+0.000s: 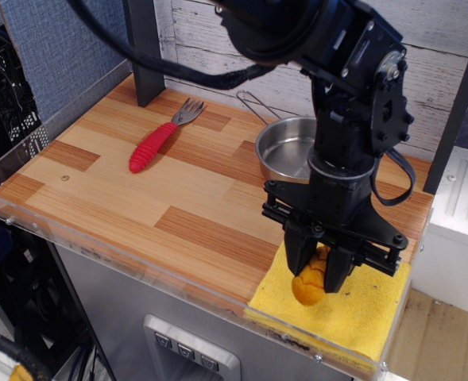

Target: Move the sandwich from left side to right side keep it on the yellow cloth

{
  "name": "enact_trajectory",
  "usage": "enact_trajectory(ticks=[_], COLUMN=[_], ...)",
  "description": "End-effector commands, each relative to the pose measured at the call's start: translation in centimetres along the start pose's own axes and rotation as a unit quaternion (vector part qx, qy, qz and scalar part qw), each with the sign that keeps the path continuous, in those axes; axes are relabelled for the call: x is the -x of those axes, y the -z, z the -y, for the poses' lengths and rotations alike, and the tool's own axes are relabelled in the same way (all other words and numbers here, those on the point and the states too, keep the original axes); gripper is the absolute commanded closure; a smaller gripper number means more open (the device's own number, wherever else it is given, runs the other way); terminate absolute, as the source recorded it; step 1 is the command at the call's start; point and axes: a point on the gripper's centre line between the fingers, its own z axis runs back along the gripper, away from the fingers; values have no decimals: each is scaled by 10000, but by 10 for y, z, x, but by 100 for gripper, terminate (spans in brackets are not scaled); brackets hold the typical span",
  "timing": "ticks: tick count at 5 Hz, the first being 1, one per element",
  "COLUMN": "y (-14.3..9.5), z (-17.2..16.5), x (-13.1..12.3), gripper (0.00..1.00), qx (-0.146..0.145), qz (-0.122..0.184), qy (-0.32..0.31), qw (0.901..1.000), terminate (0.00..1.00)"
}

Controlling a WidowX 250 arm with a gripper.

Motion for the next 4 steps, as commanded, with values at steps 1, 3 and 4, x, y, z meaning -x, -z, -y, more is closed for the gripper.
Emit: enact_trajectory(ticks=[1, 3, 4], y=[-31, -88, -104], z=[-16, -78, -107], x=[9, 18, 18], gripper=[0, 0, 0], qx=[57, -81, -118], qz=[313, 1002, 1059], qy=[-169, -1168, -1593], qw=[9994, 9881, 9815], terminate=[0, 0, 0])
